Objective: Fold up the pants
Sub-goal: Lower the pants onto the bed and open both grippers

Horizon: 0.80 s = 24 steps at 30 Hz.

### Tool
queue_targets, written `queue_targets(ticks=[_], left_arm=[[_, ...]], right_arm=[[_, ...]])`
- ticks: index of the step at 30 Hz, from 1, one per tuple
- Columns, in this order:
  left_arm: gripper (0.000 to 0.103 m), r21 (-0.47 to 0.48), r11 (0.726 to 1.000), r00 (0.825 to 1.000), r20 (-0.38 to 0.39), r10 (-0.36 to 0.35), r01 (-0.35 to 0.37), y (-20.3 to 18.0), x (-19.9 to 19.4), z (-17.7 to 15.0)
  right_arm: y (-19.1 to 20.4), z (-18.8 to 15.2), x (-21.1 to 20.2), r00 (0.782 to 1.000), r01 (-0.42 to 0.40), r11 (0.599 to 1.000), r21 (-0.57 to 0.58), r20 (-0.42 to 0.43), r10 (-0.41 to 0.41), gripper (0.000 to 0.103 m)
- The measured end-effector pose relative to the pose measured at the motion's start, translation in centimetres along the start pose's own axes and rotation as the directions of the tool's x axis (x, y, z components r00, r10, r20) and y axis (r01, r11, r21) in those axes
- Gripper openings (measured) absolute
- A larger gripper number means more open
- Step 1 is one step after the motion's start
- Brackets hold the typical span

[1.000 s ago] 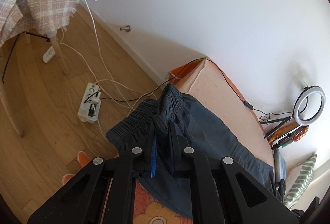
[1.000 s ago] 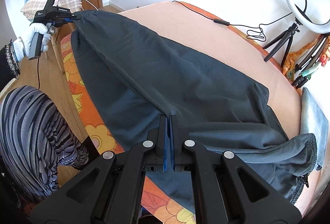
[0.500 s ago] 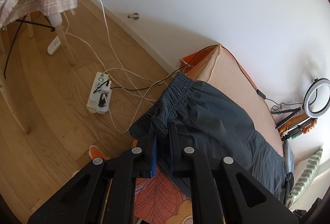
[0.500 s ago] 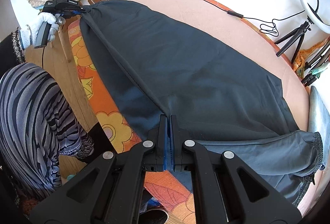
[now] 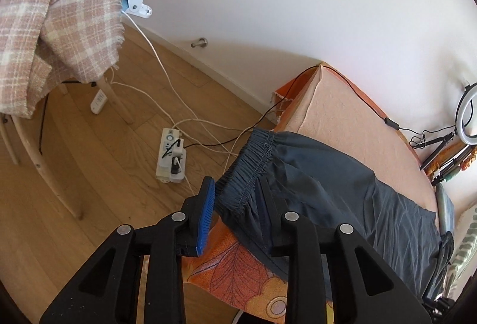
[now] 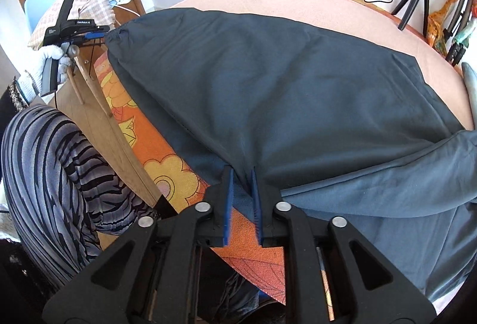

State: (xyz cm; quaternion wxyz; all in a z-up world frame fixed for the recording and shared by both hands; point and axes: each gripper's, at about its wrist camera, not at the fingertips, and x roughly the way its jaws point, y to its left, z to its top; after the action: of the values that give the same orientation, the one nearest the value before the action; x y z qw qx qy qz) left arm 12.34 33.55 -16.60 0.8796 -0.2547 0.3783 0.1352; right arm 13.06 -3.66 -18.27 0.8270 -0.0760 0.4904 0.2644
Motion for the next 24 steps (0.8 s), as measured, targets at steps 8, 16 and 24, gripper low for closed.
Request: queue_targets(ticks=[8, 16, 24], left_arm=[[0.026, 0.175, 0.973, 0.987, 0.024, -0.158, 0.151, -7.3, -4.1, 1.6], [0.039, 0.389, 0.844, 0.929, -0.134, -0.345, 0.369, -21.0, -4.5, 1.5], [0.04, 0.48, 0.699, 0.848, -0.318, -0.424, 0.53, -33.1, -3.5, -0.7]], right_arm=[[-3.5, -2.1, -5.5, 0.991, 0.01, 0.979, 0.203, 0.128, -0.037, 0.051], [-9.4, -4.7, -9.6, 0.97, 0.074, 0.921, 0.383, 0.186, -0.155, 0.058], [-15.6, -8.2, -12.3, 0.943, 0.153, 0.834, 0.531, 0.175, -0.284, 0.058]])
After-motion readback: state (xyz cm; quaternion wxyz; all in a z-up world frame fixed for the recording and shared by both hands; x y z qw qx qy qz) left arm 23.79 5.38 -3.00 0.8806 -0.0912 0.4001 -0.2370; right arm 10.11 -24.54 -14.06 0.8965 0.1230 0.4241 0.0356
